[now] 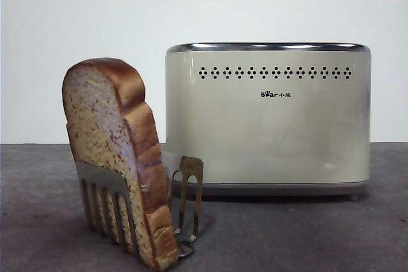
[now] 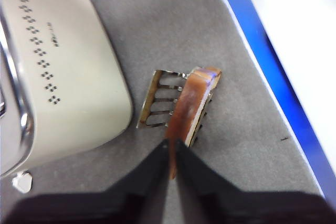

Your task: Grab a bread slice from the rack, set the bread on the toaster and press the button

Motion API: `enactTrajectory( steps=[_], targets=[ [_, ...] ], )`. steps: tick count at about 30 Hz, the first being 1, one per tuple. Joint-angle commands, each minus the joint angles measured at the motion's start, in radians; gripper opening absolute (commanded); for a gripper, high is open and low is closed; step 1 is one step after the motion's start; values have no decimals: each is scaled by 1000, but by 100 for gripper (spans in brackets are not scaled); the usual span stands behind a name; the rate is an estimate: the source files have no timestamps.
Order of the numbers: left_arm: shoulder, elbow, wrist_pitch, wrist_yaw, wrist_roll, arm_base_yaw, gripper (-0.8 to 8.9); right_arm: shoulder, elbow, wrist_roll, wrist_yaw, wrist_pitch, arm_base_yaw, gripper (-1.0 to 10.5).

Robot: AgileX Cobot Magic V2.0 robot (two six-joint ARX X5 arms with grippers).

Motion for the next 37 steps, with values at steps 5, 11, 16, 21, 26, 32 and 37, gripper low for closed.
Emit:
enactTrajectory(
  steps=[5, 11, 16, 21, 26, 32, 37],
  targets=[
    [40, -3, -2, -3, 19, -31, 497, 0, 5, -5, -8, -58, 0, -5],
    [77, -3, -3, -9, 27, -31, 545, 0, 5, -29, -97, -72, 0, -5],
    [114, -3, -1, -21, 52, -31, 538, 0, 5, -31, -124, -72, 0, -5],
    [160, -3, -2, -27, 52, -22, 533, 0, 5, -31, -127, -72, 0, -5],
    [228, -3, 4, -30, 53, 5, 530, 0, 5, -31, -136, -75, 0, -5],
    [278, -3, 6, -27, 51, 57, 394, 0, 5, -58, -150, -76, 0, -5],
    [303, -3, -2, 10, 53, 95, 240, 0, 5, -84, -149, -84, 0, -5]
  ],
)
